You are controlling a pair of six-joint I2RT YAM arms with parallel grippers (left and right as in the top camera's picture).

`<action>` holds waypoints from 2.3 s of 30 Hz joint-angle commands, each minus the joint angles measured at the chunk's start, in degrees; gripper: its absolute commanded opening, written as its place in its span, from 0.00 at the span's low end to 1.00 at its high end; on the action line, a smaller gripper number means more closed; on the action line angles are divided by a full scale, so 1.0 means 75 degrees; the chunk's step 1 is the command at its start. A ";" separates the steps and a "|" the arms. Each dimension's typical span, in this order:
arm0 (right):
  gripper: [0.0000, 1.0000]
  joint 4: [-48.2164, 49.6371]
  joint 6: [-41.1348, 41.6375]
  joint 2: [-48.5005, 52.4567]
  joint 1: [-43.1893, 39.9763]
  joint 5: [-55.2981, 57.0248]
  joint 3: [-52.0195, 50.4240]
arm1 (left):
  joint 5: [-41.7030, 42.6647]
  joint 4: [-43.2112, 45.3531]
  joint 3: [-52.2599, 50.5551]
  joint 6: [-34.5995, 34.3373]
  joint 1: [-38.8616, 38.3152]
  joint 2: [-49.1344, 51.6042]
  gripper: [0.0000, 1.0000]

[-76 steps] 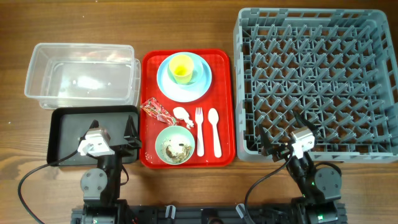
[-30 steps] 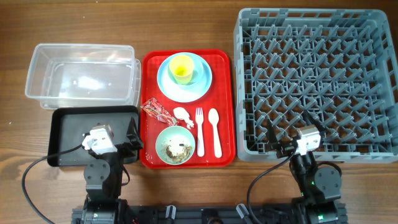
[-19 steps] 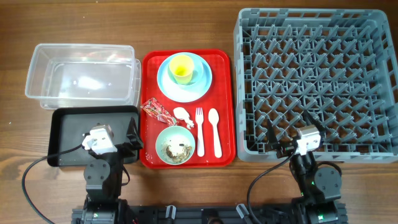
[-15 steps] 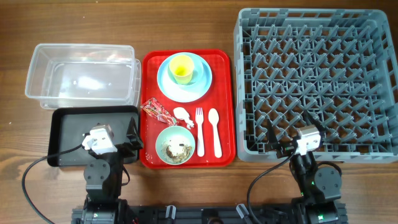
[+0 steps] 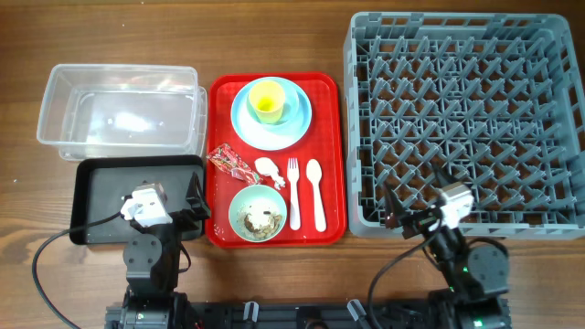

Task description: Sort waste into correct bins and load items into the dishwasher rack

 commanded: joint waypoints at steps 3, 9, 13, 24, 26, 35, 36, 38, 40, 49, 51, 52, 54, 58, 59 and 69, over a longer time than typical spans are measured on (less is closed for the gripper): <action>1.00 -0.1958 0.0201 0.1909 0.0000 0.0694 0.3351 | -0.0131 0.0003 -0.0029 0.0122 -0.0006 -0.0041 1.00; 1.00 -0.6735 0.0000 0.6586 0.0000 0.0481 1.0115 | -0.0131 0.0003 -0.0029 0.0122 -0.0006 -0.0041 1.00; 1.00 -0.7714 0.0466 0.8819 0.0000 -0.1014 1.3703 | -0.0131 0.0003 -0.0029 0.0122 -0.0006 -0.0041 1.00; 0.35 -0.8154 0.1443 1.0754 0.0055 -0.3707 1.4921 | -0.0131 0.0003 -0.0029 0.0122 -0.0006 -0.0041 1.00; 0.18 -0.9130 0.1445 1.1030 0.0306 -0.2932 1.4921 | -0.0131 0.0003 -0.0029 0.0122 -0.0006 -0.0041 1.00; 0.20 -0.9853 0.3826 1.1698 0.3144 0.2148 1.3341 | -0.0131 0.0003 -0.0029 0.0122 -0.0006 -0.0041 1.00; 0.21 -0.9795 0.4030 1.1747 0.3340 0.2127 1.2971 | -0.0131 0.0003 -0.0029 0.0122 -0.0006 -0.0041 1.00; 0.24 -0.9594 0.4371 1.1835 0.3675 0.1982 1.2053 | -0.0131 0.0003 -0.0029 0.0122 -0.0006 -0.0041 1.00; 0.27 -0.9227 0.4514 1.1867 0.3864 0.1827 1.1319 | -0.0131 0.0003 -0.0029 0.0122 -0.0006 -0.0041 1.00; 0.29 -0.5837 0.4226 1.1943 0.4147 0.1513 0.7667 | -0.0131 0.0003 -0.0029 0.0122 -0.0006 -0.0041 1.00; 0.28 -0.5563 0.4048 1.2080 0.4147 0.1510 0.7370 | -0.0131 0.0003 -0.0029 0.0122 -0.0006 -0.0041 1.00; 0.28 -0.5531 0.3923 1.2173 0.4147 0.1515 0.7335 | -0.0131 0.0003 -0.0029 0.0122 -0.0006 -0.0041 1.00; 0.28 -0.5537 0.3628 1.2435 0.4147 0.1539 0.7332 | -0.0131 0.0003 -0.0029 0.0122 -0.0006 -0.0041 1.00; 0.28 -0.5435 0.3439 1.3181 0.4147 0.1568 0.7332 | -0.0131 0.0003 -0.0029 0.0122 -0.0006 -0.0041 1.00; 0.28 -0.5397 0.3439 1.3391 0.4147 0.1562 0.7332 | -0.0131 0.0003 -0.0029 0.0122 -0.0006 -0.0041 1.00; 0.28 -0.5284 0.3048 1.3986 0.4147 0.1513 0.7382 | -0.0131 0.0003 -0.0029 0.0122 -0.0006 -0.0041 1.00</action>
